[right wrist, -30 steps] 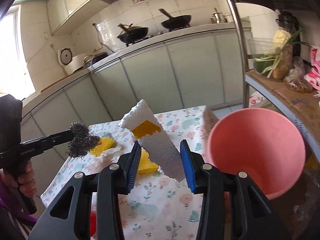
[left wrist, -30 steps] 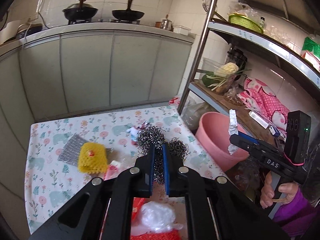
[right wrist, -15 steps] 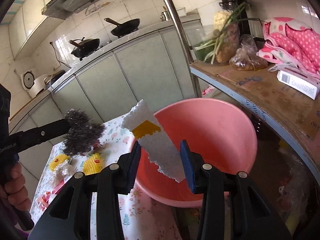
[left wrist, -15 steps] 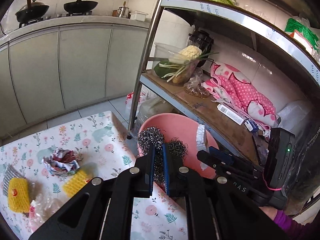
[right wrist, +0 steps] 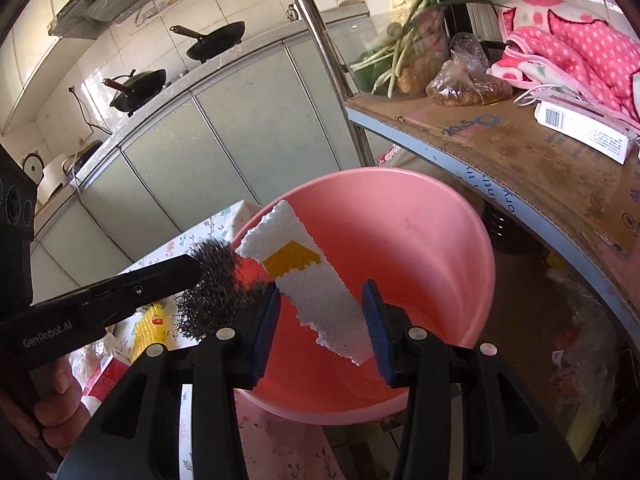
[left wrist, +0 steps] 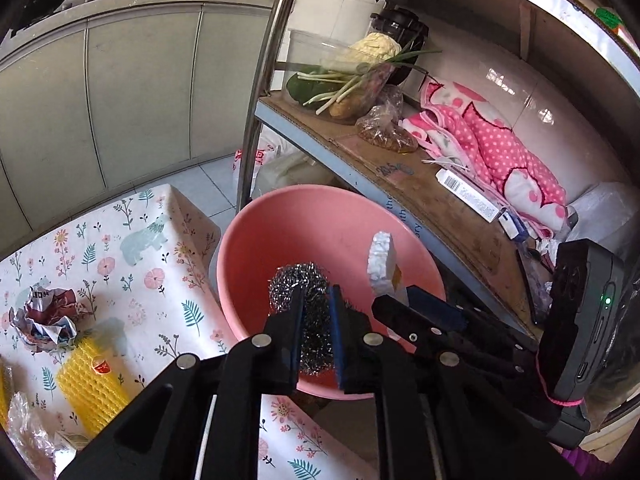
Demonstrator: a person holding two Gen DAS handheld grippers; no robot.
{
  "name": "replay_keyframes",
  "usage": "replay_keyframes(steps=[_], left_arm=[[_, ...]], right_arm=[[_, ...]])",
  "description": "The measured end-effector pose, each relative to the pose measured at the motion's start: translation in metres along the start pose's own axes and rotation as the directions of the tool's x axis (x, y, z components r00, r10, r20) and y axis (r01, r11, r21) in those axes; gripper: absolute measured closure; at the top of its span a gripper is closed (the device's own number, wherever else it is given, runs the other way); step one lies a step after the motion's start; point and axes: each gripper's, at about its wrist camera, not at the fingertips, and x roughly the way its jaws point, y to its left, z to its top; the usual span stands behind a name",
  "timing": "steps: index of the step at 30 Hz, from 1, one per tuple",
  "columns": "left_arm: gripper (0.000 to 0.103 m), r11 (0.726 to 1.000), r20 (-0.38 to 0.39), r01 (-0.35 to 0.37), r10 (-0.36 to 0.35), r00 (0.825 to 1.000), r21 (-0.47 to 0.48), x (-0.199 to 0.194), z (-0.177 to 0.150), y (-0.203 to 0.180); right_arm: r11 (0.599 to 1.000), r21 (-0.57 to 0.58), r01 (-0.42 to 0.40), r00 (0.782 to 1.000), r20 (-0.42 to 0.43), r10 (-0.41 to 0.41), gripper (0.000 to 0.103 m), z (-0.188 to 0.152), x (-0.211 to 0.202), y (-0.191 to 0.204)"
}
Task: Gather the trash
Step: 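Carry both items over pink basin and open both tools to drop them, then move both tools back from the basin to the table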
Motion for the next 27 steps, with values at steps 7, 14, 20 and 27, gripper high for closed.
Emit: replay_keyframes(steps=[7,14,20,27], left_arm=[[0.088,1.000,0.010,0.000,0.000,1.000,-0.003,-0.004,-0.001,-0.002],[0.083,0.999,0.021,-0.026,0.025,0.999,0.031,-0.015,-0.007,-0.007],[0.080,0.998,0.017,-0.053,0.053,0.998,0.022,-0.021,-0.014,-0.006],[0.080,0.998,0.054,-0.062,0.063,0.997,-0.029,-0.047,-0.029,0.003]], right_arm=[[1.000,0.018,0.012,1.000,-0.021,-0.011,0.059,-0.003,0.001,-0.009],[0.999,0.042,-0.014,0.999,-0.029,0.015,0.058,-0.007,-0.001,-0.009],[0.999,0.006,-0.036,0.999,-0.011,0.036,0.058,-0.008,-0.013,0.006],[0.999,-0.014,-0.039,0.999,0.029,0.039,0.058,-0.014,-0.040,0.029]])
